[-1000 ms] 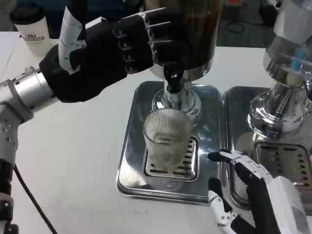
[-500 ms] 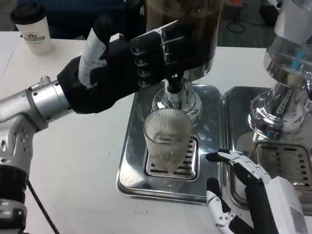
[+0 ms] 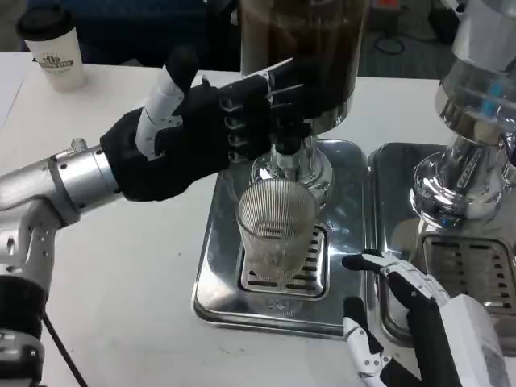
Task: Grasp the cup under the faucet to collect the drink, then remove the cup.
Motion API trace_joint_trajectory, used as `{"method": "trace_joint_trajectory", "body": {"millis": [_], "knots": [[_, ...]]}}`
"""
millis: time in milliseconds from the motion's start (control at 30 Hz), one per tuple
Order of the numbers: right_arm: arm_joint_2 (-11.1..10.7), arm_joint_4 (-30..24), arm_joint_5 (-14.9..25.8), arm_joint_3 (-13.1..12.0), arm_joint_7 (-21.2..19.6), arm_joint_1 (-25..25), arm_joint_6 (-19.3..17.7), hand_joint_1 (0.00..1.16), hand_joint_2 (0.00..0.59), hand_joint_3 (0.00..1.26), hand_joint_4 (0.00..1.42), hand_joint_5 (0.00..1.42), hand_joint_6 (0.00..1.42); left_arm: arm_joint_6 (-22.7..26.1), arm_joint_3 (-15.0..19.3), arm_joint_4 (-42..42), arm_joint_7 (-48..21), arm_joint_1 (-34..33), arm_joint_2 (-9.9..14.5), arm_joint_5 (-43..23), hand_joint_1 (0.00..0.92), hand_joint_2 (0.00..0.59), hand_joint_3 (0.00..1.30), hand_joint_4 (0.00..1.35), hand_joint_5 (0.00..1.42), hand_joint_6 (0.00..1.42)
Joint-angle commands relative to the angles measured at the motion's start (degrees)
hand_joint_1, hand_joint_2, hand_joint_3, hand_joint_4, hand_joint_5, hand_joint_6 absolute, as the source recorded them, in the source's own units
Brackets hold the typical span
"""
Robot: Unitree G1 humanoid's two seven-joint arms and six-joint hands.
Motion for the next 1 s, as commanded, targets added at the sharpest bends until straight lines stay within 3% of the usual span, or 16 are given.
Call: {"method": "trace_joint_trajectory", "body": {"millis": [33,533,1000], "knots": [[0.22,0.12,0.69,-0.29,-0.24,0.33,0.04,0.52,0.505,0.37,0.23,0.18,0.11,-1.76,-1.1,1.59,-0.99,-0.39,1.13,2.39,0.0,0.006,0.0,0.0,0.0,0.0],[0.06,0.77,1.66,-0.51,0.02,-0.26,-0.12,0.52,0.497,0.37,0.23,0.18,0.11,-11.03,-3.61,4.1,0.26,-0.79,2.74,7.12,0.0,0.007,0.03,0.0,0.0,0.0],[0.0,0.9,1.86,-0.8,0.26,-0.85,-0.05,0.52,0.497,0.37,0.23,0.18,0.11,-21.83,-8.0,5.01,3.53,0.04,5.02,11.97,0.0,0.006,0.04,0.0,0.0,0.0]]}}
